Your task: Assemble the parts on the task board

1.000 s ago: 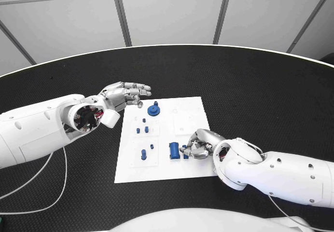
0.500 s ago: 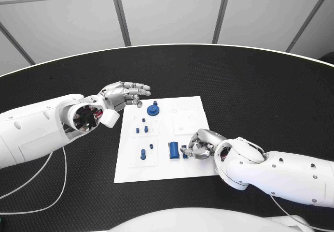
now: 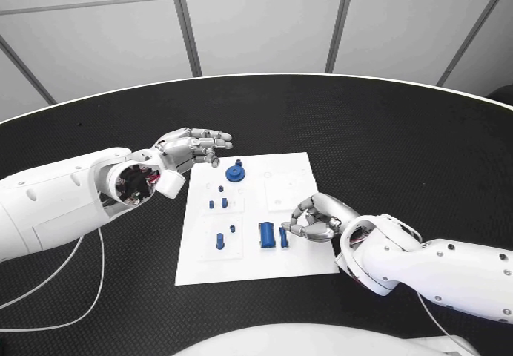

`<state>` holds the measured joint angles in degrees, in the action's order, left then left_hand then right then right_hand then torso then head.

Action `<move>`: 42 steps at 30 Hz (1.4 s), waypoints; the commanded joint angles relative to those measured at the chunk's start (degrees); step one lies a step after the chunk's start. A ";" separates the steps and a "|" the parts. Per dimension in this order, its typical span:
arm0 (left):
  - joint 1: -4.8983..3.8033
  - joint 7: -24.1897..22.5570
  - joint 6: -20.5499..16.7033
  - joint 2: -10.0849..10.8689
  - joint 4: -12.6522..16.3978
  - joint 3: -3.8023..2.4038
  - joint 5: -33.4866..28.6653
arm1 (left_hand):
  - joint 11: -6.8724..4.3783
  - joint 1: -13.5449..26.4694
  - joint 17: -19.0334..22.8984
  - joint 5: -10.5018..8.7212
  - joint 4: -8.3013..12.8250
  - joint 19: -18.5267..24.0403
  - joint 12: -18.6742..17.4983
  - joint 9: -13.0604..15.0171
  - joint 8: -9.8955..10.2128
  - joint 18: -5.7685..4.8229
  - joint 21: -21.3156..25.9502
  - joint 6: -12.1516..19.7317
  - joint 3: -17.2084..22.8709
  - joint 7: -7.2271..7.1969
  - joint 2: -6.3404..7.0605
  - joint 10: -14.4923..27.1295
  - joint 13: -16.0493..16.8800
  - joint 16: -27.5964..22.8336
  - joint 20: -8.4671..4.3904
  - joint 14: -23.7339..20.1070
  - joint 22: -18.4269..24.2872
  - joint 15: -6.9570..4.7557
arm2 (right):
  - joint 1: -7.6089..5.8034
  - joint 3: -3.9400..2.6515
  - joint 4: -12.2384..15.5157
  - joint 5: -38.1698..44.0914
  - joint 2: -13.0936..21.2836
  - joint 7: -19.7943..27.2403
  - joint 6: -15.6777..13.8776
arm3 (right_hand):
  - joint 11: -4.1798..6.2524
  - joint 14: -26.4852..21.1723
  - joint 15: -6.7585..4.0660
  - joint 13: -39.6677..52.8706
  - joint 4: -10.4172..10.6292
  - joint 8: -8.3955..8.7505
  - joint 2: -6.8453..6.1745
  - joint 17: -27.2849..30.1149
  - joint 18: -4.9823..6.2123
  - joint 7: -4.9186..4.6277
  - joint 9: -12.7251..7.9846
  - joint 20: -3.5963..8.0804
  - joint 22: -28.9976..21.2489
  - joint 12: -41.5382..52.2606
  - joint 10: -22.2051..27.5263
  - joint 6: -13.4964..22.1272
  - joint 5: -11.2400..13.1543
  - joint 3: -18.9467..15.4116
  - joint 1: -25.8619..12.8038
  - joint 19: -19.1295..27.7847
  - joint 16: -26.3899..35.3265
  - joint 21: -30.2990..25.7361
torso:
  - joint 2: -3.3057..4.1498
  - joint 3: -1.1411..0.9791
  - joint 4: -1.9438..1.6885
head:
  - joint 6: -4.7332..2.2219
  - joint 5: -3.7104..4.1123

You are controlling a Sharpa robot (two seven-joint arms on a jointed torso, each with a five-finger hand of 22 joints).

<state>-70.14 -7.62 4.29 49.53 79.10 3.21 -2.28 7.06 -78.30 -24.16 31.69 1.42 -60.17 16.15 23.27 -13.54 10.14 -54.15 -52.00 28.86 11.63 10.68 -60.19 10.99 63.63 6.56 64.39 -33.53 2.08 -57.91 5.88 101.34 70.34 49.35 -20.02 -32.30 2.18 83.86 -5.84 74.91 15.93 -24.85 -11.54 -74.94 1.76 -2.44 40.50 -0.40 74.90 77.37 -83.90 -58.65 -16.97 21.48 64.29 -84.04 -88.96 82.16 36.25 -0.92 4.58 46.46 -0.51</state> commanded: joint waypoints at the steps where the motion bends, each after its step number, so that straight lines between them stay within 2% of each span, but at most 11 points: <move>1: 0.02 -0.67 -0.85 -0.28 -0.48 0.00 -1.77 | 0.11 0.85 0.20 0.04 -0.52 0.78 0.37 -0.09 -0.41 0.45 0.07 0.48 -0.66 -0.10 -0.20 0.43 -0.04 0.22 0.28 -0.77 0.06 0.08 | -1.14 -0.17 -1.95 -13.42 0.80 12.79 -0.08 | -2.04 4.21 1.70 4.94 0.00 2.97 -0.52 -7.83 1.34 -1.93 -1.41 -0.80 10.39 -8.55 2.03 3.85 -1.80 -0.49 2.44 -2.46 3.57 -9.33 | -0.67 0.25 0.69 | -1.31 -0.18; 8: 0.78 -4.38 -2.50 -2.30 -3.40 0.01 -6.51 | 1.45 1.90 7.21 -4.73 -2.24 11.11 -0.93 -0.06 -1.32 0.05 8.20 0.99 -1.13 0.42 0.15 3.31 -2.22 -13.10 2.83 -13.86 3.74 2.71 | -4.83 -0.33 -9.54 -37.45 0.55 29.17 2.11 | -5.12 -6.48 4.49 -14.92 -0.12 7.94 -0.40 16.00 8.01 -5.28 -4.23 -3.90 -7.90 -43.88 20.71 8.27 0.59 -2.04 9.42 10.14 25.55 -56.22 | -2.90 1.04 2.56 | -4.15 -1.44; 14: 1.71 -8.47 -2.97 -4.91 -6.49 0.01 -10.37 | 1.16 2.20 12.43 -9.78 -4.98 12.42 -3.43 -0.64 -1.64 0.16 17.65 -0.07 -0.67 -0.79 -0.31 0.38 -5.95 -24.22 4.56 -13.32 9.76 3.34 | -7.19 -1.07 -15.40 -49.70 -0.74 36.96 3.62 | -7.32 -21.31 7.21 -40.48 0.17 12.36 -1.11 36.00 8.75 -6.21 -9.20 -6.84 -26.16 -63.50 20.41 8.13 4.83 1.88 15.58 17.68 54.84 -75.61 | -4.16 1.55 3.15 | -7.30 -2.32; 19: 2.38 -11.34 -5.69 -7.02 -8.81 0.01 -13.54 | 2.91 2.19 16.10 -13.42 -8.08 17.78 -9.09 -3.59 1.98 -0.12 34.85 3.09 -1.42 -0.84 0.95 1.14 -7.33 -38.40 9.41 -18.46 20.68 6.84 | -8.28 -1.91 -20.47 -54.53 -3.04 41.03 5.09 | -9.71 -28.33 11.31 -54.25 -0.32 15.55 -1.02 45.00 8.20 -6.12 -12.12 -10.39 -34.71 -72.39 21.90 8.82 4.96 2.11 15.54 22.46 70.28 -78.49 | -5.21 1.78 3.51 | -9.37 -3.20; 28: 3.47 -14.55 -11.38 -9.36 -11.28 0.01 -16.64 | 5.39 0.61 18.63 -14.31 -10.27 18.34 -12.59 -6.26 4.51 -1.94 45.25 4.03 -6.27 -1.54 0.25 5.45 -7.39 -47.59 10.12 -21.62 27.87 9.09 | -8.83 -2.54 -25.95 -56.69 -5.92 43.84 6.22 | -11.70 -27.25 13.30 -69.22 -1.91 18.99 0.85 55.28 8.81 -6.53 -17.37 -14.48 -58.34 -73.75 23.20 8.38 4.61 -0.67 15.51 33.24 80.48 -78.72 | -6.23 1.83 3.44 | -11.27 -3.60; 29: 3.38 -14.24 -10.74 -9.14 -11.13 0.00 -16.44 | -7.06 24.37 24.16 -31.69 -1.42 60.17 -16.15 -23.27 13.54 -10.14 54.15 52.00 -28.86 -11.63 -10.68 60.19 -10.99 -63.63 -6.56 -64.39 33.53 -2.08 | -8.79 -2.50 -25.38 -56.60 -5.65 43.65 6.13 | -2.18 -83.86 5.84 -74.91 -15.93 24.85 11.54 74.94 -1.76 2.44 -40.50 0.40 -74.90 -77.37 41.22 58.65 16.97 -21.48 -8.50 84.04 88.96 -82.16 | -5.69 1.80 3.46 | -10.49 -3.37; 31: 3.44 -14.31 -11.09 -9.10 -10.93 -0.03 -16.27 | -7.06 26.77 24.16 -31.69 -1.42 60.17 -16.15 -23.27 13.54 -10.14 54.15 52.00 -28.86 -11.63 -10.68 60.19 -10.99 -63.63 -6.56 -64.39 33.53 -2.08 | -8.66 -2.56 -25.11 -56.86 -5.63 43.77 5.78 | -2.18 -83.86 5.84 -74.91 -15.93 24.85 11.54 74.94 -1.76 2.44 -40.50 0.40 -74.90 -77.37 42.98 58.65 16.97 -21.48 -10.40 84.04 88.96 -82.16 | -5.68 1.78 3.28 | -10.52 -3.28; 32: 3.50 -14.39 -11.45 -9.06 -10.72 -0.06 -16.09 | -7.06 28.45 24.16 -31.69 -1.42 60.17 -16.15 -23.27 13.54 -10.14 54.15 52.00 -28.86 -11.63 -10.68 60.19 -10.99 -63.63 -6.56 -64.39 33.53 -2.08 | -8.53 -2.63 -24.82 -57.14 -5.61 43.90 5.42 | -2.18 -83.86 5.84 -74.91 -15.93 24.85 11.54 74.94 -1.76 2.44 -40.50 0.40 -74.90 -77.37 83.90 58.65 16.97 -21.48 -12.62 84.04 88.96 -82.16 | -5.66 1.76 3.10 | -10.56 -3.20; 37: 4.21 -15.24 -15.49 -8.59 -8.36 -0.40 -14.08 | -7.06 38.02 24.16 -31.69 -1.42 60.17 -16.15 -23.27 13.54 -10.14 54.15 52.00 -28.86 -11.63 -10.68 60.19 -10.99 -63.63 -6.56 -64.39 33.53 -2.08 | -7.06 -3.39 -21.67 -60.24 -5.39 45.29 1.38 | -2.18 -83.86 5.84 -74.91 -15.93 24.85 11.54 74.94 -1.76 2.44 -40.50 0.40 -74.90 -77.37 83.90 58.65 16.97 -21.48 -22.51 84.04 88.96 -82.16 | -5.51 1.54 1.08 | -10.96 -2.22; 38: 4.41 -15.48 -16.64 -8.46 -7.69 -0.50 -13.51 | -7.06 78.30 24.16 -31.69 -1.42 60.17 -16.15 -23.27 13.54 -10.14 54.15 52.00 -28.86 -11.63 -10.68 60.19 -10.99 -63.63 -6.56 -64.39 33.53 -2.08 | -6.64 -3.61 -20.78 -61.12 -5.33 45.68 0.22 | -2.18 -83.86 5.84 -74.91 -15.93 24.85 11.54 74.94 -1.76 2.44 -40.50 0.40 -74.90 -77.37 83.90 58.65 16.97 -21.48 -64.29 84.04 88.96 -82.16 | -5.46 1.48 0.50 | -11.08 -1.94; 42: 5.38 -16.65 -22.17 -7.83 -4.46 -0.97 -10.76 | -7.06 78.30 24.16 -31.69 -1.42 60.17 -16.15 -23.27 13.54 -10.14 54.15 52.00 -28.86 -11.63 -10.68 60.19 -10.99 -63.63 -6.56 -64.39 33.53 -2.08 | -4.73 -4.60 -16.70 -65.13 -5.04 47.48 -5.01 | -2.18 -83.86 5.84 -74.91 -15.93 24.85 11.54 74.94 -1.76 2.44 -40.50 0.40 -74.90 -77.37 83.90 58.65 16.97 -21.48 -64.29 84.04 88.96 -82.16 | -5.27 1.21 -1.97 | -11.57 -0.75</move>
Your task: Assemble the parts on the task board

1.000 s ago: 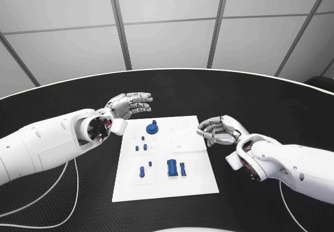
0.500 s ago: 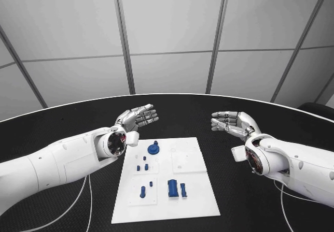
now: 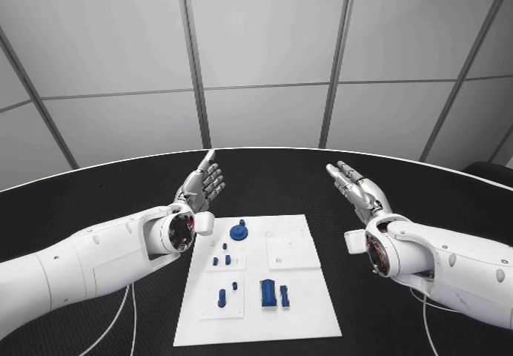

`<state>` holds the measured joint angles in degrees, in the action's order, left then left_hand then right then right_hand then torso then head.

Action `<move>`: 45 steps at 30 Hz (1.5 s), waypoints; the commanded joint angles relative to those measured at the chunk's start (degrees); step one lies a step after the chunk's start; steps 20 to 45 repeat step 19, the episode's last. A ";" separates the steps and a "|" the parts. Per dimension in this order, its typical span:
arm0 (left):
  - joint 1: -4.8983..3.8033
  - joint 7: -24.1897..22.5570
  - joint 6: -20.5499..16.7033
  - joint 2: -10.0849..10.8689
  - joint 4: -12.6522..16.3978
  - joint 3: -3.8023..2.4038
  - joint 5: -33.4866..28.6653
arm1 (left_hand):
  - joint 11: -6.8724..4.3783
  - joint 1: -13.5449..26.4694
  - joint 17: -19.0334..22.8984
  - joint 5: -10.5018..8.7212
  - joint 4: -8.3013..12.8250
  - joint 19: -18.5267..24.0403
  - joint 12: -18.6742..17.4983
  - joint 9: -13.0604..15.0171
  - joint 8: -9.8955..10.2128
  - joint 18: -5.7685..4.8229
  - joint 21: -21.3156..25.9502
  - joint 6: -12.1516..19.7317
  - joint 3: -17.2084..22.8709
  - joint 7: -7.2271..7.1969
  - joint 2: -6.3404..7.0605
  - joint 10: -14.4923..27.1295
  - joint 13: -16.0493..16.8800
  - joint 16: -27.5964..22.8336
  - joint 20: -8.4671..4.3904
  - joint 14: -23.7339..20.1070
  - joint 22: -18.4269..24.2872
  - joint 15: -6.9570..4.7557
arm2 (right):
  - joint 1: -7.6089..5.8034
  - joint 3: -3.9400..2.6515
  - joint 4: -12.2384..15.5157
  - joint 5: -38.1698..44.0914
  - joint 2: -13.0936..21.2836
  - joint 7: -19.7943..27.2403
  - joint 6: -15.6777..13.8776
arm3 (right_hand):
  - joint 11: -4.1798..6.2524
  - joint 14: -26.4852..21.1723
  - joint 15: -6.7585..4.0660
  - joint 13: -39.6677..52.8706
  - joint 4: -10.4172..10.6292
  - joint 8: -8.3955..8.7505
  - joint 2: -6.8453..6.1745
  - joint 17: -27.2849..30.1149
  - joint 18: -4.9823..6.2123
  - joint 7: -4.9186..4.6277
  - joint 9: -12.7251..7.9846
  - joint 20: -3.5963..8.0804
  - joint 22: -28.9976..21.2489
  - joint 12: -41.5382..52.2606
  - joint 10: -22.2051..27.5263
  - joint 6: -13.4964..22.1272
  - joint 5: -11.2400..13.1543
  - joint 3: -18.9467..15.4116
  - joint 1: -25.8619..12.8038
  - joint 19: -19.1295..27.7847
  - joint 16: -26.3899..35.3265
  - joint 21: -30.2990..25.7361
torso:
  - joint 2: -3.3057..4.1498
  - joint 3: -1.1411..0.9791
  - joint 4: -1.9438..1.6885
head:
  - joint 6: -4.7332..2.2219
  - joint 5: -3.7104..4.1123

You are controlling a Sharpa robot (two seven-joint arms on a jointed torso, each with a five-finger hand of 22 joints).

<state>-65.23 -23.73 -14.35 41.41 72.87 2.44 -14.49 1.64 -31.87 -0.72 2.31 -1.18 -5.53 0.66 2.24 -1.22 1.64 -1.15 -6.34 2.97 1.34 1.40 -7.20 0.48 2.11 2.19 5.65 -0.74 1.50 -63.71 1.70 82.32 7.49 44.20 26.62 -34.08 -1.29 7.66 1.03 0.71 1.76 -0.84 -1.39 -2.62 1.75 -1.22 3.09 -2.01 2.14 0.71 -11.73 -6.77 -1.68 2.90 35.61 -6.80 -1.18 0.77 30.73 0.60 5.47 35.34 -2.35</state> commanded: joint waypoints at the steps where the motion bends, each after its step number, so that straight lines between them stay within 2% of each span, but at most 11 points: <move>1: 0.77 -0.89 -5.22 0.48 2.77 -0.35 2.30 | -1.64 31.87 0.72 -2.31 1.18 5.53 -0.66 -2.24 1.22 -1.64 1.15 6.34 -2.97 -1.34 -1.40 7.20 -0.48 -2.11 -2.19 -5.65 0.74 -1.50 | 1.51 -0.64 3.27 -3.20 0.18 1.25 -4.44 | 1.29 -7.66 -1.03 -0.71 -1.76 0.84 1.39 2.62 -1.75 1.22 -3.09 2.01 -2.14 -0.71 11.73 6.77 1.68 -2.90 -35.61 6.80 1.18 -0.77 | 0.28 -0.38 -3.38 | -0.55 1.34; 2: 1.24 -1.45 -7.88 0.79 4.32 -0.57 3.62 | -1.64 31.87 0.72 -2.31 1.18 5.53 -0.66 -2.24 1.22 -1.64 1.15 6.34 -2.97 -1.34 -1.40 7.20 -0.48 -2.11 -2.19 -5.65 0.74 -1.50 | 2.08 -0.94 4.48 -4.39 0.27 1.78 -5.99 | 1.29 -7.66 -1.03 -0.71 -1.76 0.84 1.39 2.62 -1.75 1.22 -3.09 2.01 -2.14 -0.71 11.73 6.77 1.68 -2.90 -35.61 6.80 1.18 -0.77 | 0.34 -0.45 -4.04 | -0.68 1.66; 4: 1.88 -2.21 -11.51 1.20 6.44 -0.88 5.42 | -1.64 31.87 0.72 -2.31 1.18 5.53 -0.66 -2.24 1.22 -1.64 1.15 6.34 -2.97 -1.34 -1.40 7.20 -0.48 -2.11 -2.19 -5.65 0.74 -1.50 | 2.69 -1.26 5.80 -5.69 0.36 2.37 -7.69 | 1.29 -7.66 -1.03 -0.71 -1.76 0.84 1.39 2.62 -1.75 1.22 -3.09 2.01 -2.14 -0.71 11.73 6.77 1.68 -2.90 -35.61 6.80 1.18 -0.77 | 0.39 -0.52 -4.73 | -0.81 2.00; 6: 2.51 -2.98 -15.16 1.62 8.57 -1.20 7.24 | -1.64 31.87 0.72 -2.31 1.18 5.53 -0.66 -2.24 1.22 -1.64 1.15 6.34 -2.97 -1.34 -1.40 7.20 -0.48 -2.11 -2.19 -5.65 0.74 -1.50 | 3.15 -1.49 6.79 -6.65 0.43 2.80 -8.95 | 1.29 -7.66 -1.03 -0.71 -1.76 0.84 1.39 2.62 -1.75 1.22 -3.09 2.01 -2.14 -0.71 11.73 6.77 1.68 -2.90 -35.61 6.80 1.18 -0.77 | 0.43 -0.58 -5.21 | -0.91 2.23; 8: 3.12 -3.71 -18.62 2.01 10.59 -1.49 8.96 | -1.64 31.87 0.72 -2.31 1.18 5.53 -0.66 -2.24 1.22 -1.64 1.15 6.34 -2.97 -1.34 -1.40 7.20 -0.48 -2.11 -2.19 -5.65 0.74 -1.50 | 3.43 -1.64 7.39 -7.24 0.48 3.06 -9.72 | 1.29 -7.66 -1.03 -0.71 -1.76 0.84 1.39 2.62 -1.75 1.22 -3.09 2.01 -2.14 -0.71 11.73 6.77 1.68 -2.90 -35.61 6.80 1.18 -0.77 | 0.44 -0.60 -5.44 | -0.95 2.34; 13: 4.38 -5.22 -25.79 2.83 14.77 -2.10 12.51 | -1.64 31.87 0.72 -2.31 1.18 5.53 -0.66 -2.24 1.22 -1.64 1.15 6.34 -2.97 -1.34 -1.40 7.20 -0.48 -2.11 -2.19 -5.65 0.74 -1.50 | 3.55 -1.70 7.64 -7.49 0.49 3.17 -10.04 | 1.29 -7.66 -1.03 -0.71 -1.76 0.84 1.39 2.62 -1.75 1.22 -3.09 2.01 -2.14 -0.71 11.73 6.77 1.68 -2.90 -35.61 6.80 1.18 -0.77 | 0.45 -0.60 -5.47 | -0.96 2.35; 19: 5.00 -5.97 -29.34 3.24 16.84 -2.41 14.28 | -1.64 31.87 0.72 -2.31 1.18 5.53 -0.66 -2.24 1.22 -1.64 1.15 6.34 -2.97 -1.34 -1.40 7.20 -0.48 -2.11 -2.19 -5.65 0.74 -1.50 | 3.55 -1.70 7.64 -7.49 0.49 3.17 -10.04 | 1.29 -7.66 -1.03 -0.71 -1.76 0.84 1.39 2.62 -1.75 1.22 -3.09 2.01 -2.14 -0.71 11.73 6.77 1.68 -2.90 -35.61 6.80 1.18 -0.77 | 0.45 -0.60 -5.47 | -0.96 2.35; 45: 5.00 -5.97 -29.34 3.24 16.84 -2.41 14.28 | -1.64 31.87 0.72 -2.31 1.18 5.53 -0.66 -2.24 1.22 -1.64 1.15 6.34 -2.97 -1.34 -1.40 7.20 -0.48 -2.11 -2.19 -5.65 0.74 -1.50 | 3.55 -1.70 7.64 -7.49 0.49 3.17 -10.04 | 1.29 -7.66 -1.03 -0.71 -1.76 0.84 1.39 2.62 -1.75 1.22 -3.09 2.01 -2.14 -0.71 11.73 6.77 1.68 -2.90 -35.61 6.80 1.18 -0.77 | 0.45 -0.60 -5.47 | -0.96 2.35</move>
